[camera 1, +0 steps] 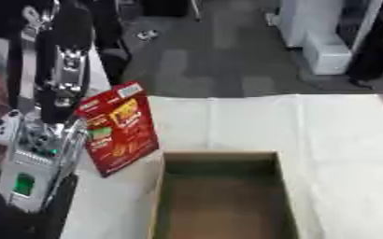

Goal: Pick up objects on the table and place them in the box.

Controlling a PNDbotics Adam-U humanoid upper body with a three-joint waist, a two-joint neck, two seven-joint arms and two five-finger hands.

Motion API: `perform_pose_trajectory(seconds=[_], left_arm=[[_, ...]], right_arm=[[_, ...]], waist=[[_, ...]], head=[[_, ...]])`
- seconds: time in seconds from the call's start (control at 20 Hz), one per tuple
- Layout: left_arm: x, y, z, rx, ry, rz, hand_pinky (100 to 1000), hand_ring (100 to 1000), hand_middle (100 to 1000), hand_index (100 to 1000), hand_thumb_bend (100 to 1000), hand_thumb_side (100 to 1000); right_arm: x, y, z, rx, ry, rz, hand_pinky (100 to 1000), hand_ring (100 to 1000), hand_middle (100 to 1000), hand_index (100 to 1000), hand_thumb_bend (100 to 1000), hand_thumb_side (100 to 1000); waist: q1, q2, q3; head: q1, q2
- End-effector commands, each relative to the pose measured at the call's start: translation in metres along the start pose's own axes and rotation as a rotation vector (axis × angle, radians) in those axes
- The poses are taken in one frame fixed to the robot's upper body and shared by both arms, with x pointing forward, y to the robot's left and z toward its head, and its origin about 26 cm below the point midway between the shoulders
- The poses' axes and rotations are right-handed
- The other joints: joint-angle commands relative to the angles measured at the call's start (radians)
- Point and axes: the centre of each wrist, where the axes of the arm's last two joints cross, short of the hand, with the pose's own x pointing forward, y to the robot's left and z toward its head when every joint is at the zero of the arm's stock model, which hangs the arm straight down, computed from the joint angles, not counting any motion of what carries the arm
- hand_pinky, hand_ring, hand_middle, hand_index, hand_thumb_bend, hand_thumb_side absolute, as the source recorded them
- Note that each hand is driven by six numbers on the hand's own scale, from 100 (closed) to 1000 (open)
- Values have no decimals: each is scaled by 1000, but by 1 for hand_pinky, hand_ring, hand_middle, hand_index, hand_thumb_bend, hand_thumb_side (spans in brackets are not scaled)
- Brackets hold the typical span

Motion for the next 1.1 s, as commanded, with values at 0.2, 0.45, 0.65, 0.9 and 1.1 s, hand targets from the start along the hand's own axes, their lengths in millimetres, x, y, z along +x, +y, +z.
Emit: perform_pose_trajectory(seconds=[0.2, 0.45, 0.65, 0.9, 1.1], left_arm=[[2, 1, -3, 5, -9, -3, 840, 816, 900, 904, 160, 708], [2, 2, -5, -7, -13, -10, 840, 817, 899, 906, 148, 710], [-3, 12, -10, -68, 46, -93, 814, 823, 905, 921, 198, 614], [-7, 33, -19, -171, 207, -327, 805, 833, 910, 910, 306, 516], [-8, 54, -23, -257, 339, -501, 770, 839, 934, 914, 490, 463]], right_arm=[[2, -3, -6, 2, -25, 3, 545, 728, 790, 770, 100, 690], [2, -4, -7, 1, -27, 4, 545, 728, 790, 770, 100, 690], [2, -4, -6, 8, -25, 4, 544, 728, 790, 770, 100, 690], [2, -4, -5, 17, -19, 2, 543, 727, 790, 771, 100, 689], [2, -5, -4, 24, -16, 4, 542, 727, 791, 771, 100, 688]], waist=[[-2, -10, -2], [-2, -10, -3], [3, -12, -3], [10, -13, -3], [18, -11, 1]], head=[[9, -4], [10, -7], [14, 0], [16, 5], [18, 13]])
